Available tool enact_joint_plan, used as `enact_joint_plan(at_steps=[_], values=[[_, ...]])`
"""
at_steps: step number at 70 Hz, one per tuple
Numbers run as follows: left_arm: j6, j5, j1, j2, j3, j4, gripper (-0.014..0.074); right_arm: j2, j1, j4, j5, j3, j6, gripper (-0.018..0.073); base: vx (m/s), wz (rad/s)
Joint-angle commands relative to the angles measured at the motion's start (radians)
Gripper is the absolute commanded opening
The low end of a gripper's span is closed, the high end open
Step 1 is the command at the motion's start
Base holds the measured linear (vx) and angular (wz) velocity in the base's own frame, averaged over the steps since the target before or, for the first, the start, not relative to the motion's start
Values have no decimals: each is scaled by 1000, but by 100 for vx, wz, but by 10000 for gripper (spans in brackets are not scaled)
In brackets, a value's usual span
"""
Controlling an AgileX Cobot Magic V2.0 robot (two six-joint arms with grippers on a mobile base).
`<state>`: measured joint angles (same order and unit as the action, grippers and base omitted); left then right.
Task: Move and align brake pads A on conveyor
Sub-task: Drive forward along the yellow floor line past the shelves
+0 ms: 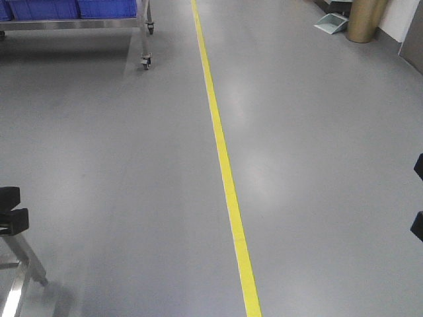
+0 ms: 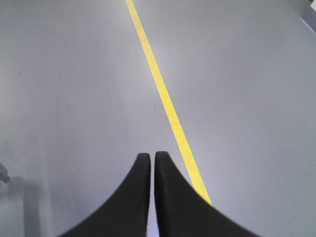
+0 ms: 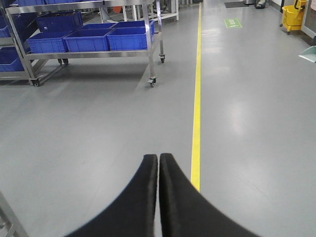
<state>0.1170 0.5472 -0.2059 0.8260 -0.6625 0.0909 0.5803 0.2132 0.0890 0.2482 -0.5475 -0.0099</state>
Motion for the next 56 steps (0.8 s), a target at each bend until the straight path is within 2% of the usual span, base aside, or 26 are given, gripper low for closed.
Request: enact_joint_plan(at_steps=[1,56], values=[[-1,-60,-4,-4,-25,5,-8,2,-4,-4,-75,-28,-7,-9,52,7],[-1,-60,-4,-4,-25,5,-8,2,-4,-4,-75,-28,-7,-9,45,5]])
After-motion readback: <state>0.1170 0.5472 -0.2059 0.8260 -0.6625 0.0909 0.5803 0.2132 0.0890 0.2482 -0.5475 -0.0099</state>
